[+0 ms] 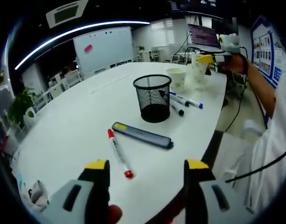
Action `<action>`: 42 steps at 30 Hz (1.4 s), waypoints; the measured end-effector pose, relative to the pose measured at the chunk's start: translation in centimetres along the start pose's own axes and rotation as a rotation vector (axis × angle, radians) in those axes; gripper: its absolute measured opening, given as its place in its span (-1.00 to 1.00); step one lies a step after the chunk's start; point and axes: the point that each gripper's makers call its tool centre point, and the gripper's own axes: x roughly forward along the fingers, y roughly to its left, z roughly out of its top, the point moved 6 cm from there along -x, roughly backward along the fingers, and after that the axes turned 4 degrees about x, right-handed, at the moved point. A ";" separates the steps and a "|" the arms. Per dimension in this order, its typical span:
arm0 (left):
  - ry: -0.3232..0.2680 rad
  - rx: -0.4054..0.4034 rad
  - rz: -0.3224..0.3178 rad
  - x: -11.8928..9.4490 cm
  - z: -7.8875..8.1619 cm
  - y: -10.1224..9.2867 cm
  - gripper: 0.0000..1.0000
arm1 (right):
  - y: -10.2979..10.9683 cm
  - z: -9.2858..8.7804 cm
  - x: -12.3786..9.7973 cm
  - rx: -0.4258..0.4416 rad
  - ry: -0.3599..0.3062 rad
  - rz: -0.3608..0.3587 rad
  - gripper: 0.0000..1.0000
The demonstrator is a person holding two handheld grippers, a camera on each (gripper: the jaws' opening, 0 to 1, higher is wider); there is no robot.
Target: Place the scattered laser pointers and whiteboard markers into the pen holder and stack the scattered paper cups together
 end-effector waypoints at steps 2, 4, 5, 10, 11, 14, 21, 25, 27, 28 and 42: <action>0.001 0.002 0.000 0.0 0.0 0.0 0.28 | -0.1 0.1 0.0 0.004 -0.004 -0.001 0.03; 0.003 0.003 0.001 0.0 0.0 0.0 0.28 | -0.2 0.1 0.0 0.009 -0.008 -0.003 0.03; 0.004 0.003 0.001 0.0 0.0 0.0 0.28 | -0.2 0.1 0.0 0.010 -0.009 -0.003 0.03; 0.005 0.005 0.000 0.0 0.1 0.0 0.28 | -0.3 0.2 0.1 0.011 -0.008 -0.003 0.03; 0.005 0.005 0.000 0.0 0.1 0.0 0.28 | -0.3 0.2 0.1 0.009 -0.008 -0.002 0.03; 0.006 0.007 0.001 0.0 0.1 0.0 0.28 | -0.4 0.3 0.1 -0.001 -0.003 0.001 0.03; 0.006 0.011 0.002 -0.1 0.2 0.0 0.28 | -0.7 0.8 -0.1 0.002 -0.018 -0.006 0.03; 0.006 0.014 0.002 -0.1 0.2 -0.1 0.28 | -0.7 1.2 -0.1 -0.002 -0.026 -0.006 0.03; 0.007 0.015 0.002 -0.1 0.2 -0.1 0.28 | -0.7 1.4 -0.1 -0.003 -0.030 -0.006 0.03; 0.008 0.016 0.001 -0.1 0.2 -0.1 0.28 | -0.7 1.4 -0.1 -0.004 -0.031 -0.006 0.03; -0.002 0.014 0.010 -0.3 0.4 0.1 0.25 | -1.0 2.1 -0.2 -0.024 -0.032 -0.014 0.03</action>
